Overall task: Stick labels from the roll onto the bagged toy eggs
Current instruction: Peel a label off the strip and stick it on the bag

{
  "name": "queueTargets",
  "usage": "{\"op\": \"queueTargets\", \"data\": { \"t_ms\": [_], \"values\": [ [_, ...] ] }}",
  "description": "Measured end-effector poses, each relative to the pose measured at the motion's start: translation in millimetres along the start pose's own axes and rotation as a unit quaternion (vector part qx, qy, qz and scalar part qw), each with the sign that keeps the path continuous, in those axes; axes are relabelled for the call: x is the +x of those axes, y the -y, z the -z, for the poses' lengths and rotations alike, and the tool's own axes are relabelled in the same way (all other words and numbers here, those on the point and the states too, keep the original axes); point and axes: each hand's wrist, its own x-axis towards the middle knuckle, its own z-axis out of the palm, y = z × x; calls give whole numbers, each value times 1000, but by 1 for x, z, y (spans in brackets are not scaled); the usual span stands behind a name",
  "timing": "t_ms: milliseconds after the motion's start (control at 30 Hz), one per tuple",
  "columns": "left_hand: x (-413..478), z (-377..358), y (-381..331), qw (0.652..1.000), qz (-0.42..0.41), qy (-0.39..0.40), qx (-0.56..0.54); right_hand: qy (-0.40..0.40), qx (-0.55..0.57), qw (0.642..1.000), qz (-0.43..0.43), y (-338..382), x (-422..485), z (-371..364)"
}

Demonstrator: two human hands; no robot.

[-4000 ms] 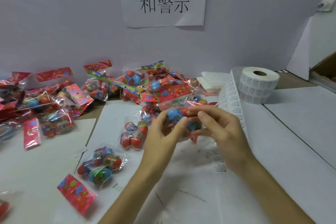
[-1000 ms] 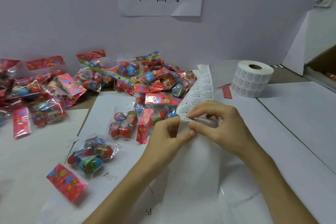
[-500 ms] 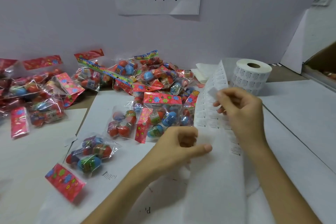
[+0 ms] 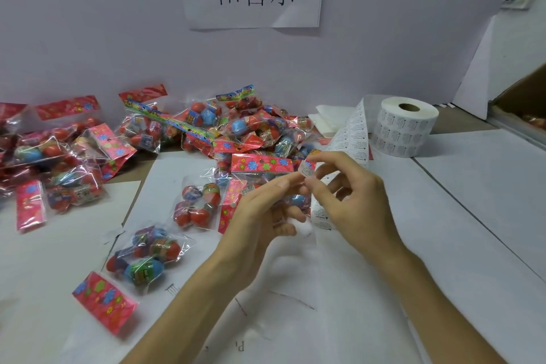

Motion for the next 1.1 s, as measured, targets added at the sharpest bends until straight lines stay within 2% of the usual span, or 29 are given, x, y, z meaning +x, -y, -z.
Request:
{"op": "queueTargets", "data": {
  "t_ms": [167, 300, 400, 667, 967, 1033, 1100],
  "values": [
    [0, 1, -1, 999, -13, -43, 20, 102, 6, 994, -35, -3, 2, 3],
    [0, 2, -4, 994, -31, -63, 78, 40, 71, 996, -43, 1, 3, 5],
    [0, 4, -7, 992, -31, -66, 106, 18, 60, 998, -26, 2, 3, 4],
    [0, 15, -17, 991, -53, -75, 99, 24, 108, 992, -54, 3, 3, 4],
    [1, 13, -16, 985, -49, -67, 148, 37, 48, 998, -5, 7, 0, 1],
    [2, 14, -16, 984, -67, -82, 143, 51, 66, 996, -5, 8, 0, 1],
    [4, 19, -17, 977, -92, -138, 135, 58, 92, 994, -21, 8, 0, 0]
  ]
}}
